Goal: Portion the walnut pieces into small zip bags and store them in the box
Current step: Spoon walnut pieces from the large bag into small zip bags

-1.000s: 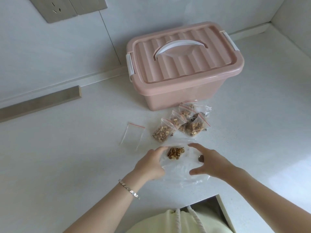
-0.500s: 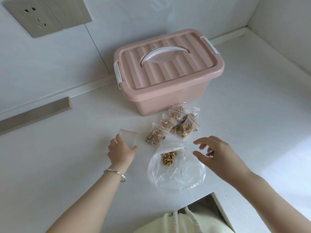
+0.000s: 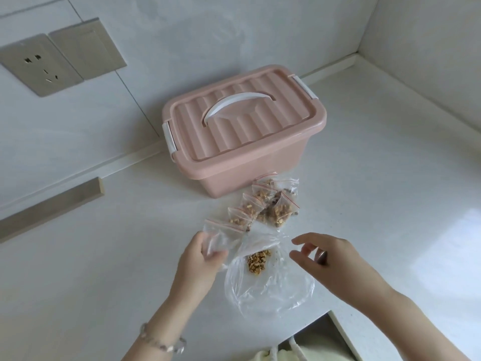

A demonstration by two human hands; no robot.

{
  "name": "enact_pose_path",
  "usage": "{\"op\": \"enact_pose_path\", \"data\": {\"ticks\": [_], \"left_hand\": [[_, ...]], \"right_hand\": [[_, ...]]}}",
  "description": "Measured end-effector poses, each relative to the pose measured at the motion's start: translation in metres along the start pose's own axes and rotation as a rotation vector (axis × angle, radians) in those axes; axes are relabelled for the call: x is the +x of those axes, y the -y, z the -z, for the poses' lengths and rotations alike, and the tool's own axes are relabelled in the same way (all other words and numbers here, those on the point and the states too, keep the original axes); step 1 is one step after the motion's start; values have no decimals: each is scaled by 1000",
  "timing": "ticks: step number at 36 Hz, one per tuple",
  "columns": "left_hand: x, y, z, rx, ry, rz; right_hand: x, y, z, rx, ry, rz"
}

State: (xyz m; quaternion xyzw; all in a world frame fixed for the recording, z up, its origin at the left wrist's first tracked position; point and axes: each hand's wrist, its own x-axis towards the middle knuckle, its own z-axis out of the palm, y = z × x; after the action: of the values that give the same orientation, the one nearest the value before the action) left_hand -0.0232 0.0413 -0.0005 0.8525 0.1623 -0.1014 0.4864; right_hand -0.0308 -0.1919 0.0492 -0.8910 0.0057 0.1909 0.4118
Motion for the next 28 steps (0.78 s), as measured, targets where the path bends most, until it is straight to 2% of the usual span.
{"op": "enact_pose_path", "data": {"ticks": [6,13,15,17,19,21,23,26,28], "left_hand": [[-44,-50,-5,-119,299,-101],[-45,-64,-21,-16,428,-203],[-45,-66,-25,143,312,-277],[-47,-64,-33,263,92,-355],[-52,-62,-44,274,-83,-397],[-58,-61,-52,242,-174,-447],[-64,-67,-57,120,-128,-370],[-66,-82,-63,-212,127,-7],[-65,-84,-66,-315,177,74]], "right_hand": [[-7,28,8,203,-40,27],[-13,30,8,263,-92,44],[-14,26,6,294,-135,34],[-14,20,4,286,-223,2],[-13,17,2,264,-308,-31],[-13,14,-2,231,-357,-51],[-12,13,-6,170,-379,-47],[-14,12,-13,136,-357,-31],[-17,13,-15,147,-319,-18]]}}
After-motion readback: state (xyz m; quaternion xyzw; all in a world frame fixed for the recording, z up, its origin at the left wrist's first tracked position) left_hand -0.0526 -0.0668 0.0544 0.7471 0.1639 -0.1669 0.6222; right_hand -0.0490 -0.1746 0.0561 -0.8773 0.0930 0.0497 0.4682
